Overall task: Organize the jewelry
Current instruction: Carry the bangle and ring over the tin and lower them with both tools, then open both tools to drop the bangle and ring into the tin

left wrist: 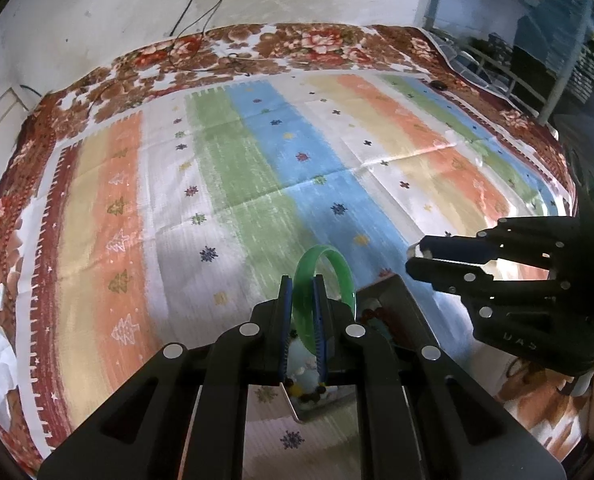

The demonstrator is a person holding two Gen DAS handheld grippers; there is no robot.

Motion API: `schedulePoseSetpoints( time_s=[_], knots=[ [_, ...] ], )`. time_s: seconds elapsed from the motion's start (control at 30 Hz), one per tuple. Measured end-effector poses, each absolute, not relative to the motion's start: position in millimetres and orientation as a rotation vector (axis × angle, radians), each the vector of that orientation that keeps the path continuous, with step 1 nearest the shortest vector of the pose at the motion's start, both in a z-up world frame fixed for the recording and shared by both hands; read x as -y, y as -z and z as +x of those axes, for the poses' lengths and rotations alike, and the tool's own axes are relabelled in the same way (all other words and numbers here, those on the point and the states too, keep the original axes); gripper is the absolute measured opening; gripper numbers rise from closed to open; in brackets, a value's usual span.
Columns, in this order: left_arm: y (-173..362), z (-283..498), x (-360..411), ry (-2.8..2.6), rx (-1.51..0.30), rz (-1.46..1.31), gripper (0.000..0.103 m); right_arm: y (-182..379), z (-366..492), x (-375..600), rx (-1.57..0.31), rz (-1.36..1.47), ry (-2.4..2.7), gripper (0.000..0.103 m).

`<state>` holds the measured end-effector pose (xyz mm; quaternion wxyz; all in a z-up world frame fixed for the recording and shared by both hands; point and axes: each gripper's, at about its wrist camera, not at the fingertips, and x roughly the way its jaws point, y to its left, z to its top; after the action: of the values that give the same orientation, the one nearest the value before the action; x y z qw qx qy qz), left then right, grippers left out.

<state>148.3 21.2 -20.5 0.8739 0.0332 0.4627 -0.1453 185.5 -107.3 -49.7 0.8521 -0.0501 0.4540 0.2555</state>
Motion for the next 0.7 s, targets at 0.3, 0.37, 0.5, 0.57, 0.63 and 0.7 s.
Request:
schedulePoseSetpoints(
  time_s=[0.3, 0.37, 0.5, 0.57, 0.63, 0.7],
  knots=[
    [24.7, 132.3, -20.1, 0.316, -0.97, 0.08, 0.009, 59.3, 170.6, 100.9, -0.986, -0.141, -0.564, 0.022],
    [27.5, 133.1, -18.8, 0.309, -0.981, 0.088, 0.01, 61.6, 171.5, 99.5, -0.994, -0.145, -0.562, 0.022],
    [35.2, 132.6, -10.8, 0.342, -1.016, 0.137, 0.011, 66.0, 168.2, 91.8, -1.0, -0.198, -0.58, 0.033],
    [35.1, 132.5, -10.4, 0.33, -1.007, 0.148, 0.016, 65.6, 165.9, 90.2, -0.981, -0.216, -0.571, 0.055],
    [35.0, 133.8, -13.2, 0.333, -1.008, 0.133, 0.021, 65.2, 164.0, 89.0, -0.969, -0.237, -0.572, 0.055],
    [35.0, 136.2, -18.6, 0.308, -1.007, 0.115, 0.022, 65.3, 164.7, 89.8, -0.968, -0.236, -0.569, 0.056]
  ],
)
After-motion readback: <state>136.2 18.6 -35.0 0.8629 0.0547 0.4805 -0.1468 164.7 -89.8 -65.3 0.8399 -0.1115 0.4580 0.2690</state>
